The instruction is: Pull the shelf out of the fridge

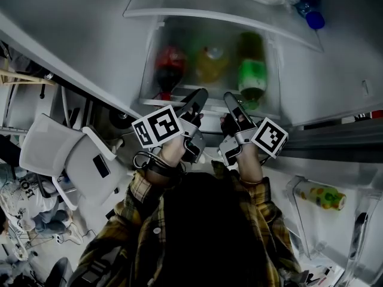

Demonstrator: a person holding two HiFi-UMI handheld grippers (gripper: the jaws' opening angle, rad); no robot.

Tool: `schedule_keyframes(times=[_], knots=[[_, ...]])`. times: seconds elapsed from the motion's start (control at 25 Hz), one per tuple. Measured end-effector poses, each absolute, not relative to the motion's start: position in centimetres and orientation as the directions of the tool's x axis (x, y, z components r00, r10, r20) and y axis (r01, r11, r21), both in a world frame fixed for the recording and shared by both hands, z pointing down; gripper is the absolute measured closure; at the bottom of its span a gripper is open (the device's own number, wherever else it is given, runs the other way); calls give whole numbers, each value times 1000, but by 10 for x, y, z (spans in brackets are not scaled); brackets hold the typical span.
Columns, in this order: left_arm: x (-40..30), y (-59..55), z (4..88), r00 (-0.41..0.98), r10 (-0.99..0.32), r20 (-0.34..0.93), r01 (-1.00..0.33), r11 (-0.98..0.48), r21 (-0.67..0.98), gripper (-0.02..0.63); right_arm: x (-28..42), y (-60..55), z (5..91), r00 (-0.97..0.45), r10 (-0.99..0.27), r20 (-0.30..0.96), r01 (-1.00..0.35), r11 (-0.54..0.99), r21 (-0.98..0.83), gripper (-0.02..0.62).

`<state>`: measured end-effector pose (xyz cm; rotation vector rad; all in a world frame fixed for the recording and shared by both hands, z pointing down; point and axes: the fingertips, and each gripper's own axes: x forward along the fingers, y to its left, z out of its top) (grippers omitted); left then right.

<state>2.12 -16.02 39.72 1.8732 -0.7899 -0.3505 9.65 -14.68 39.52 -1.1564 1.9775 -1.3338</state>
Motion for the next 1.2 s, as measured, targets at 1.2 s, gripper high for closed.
schedule_keyframes(times=[1.2], knots=[[16,-101,392,769,-634,88,-337,-284,898,540,91,-88,390,-537,-841,64,-399,187,-898,528]])
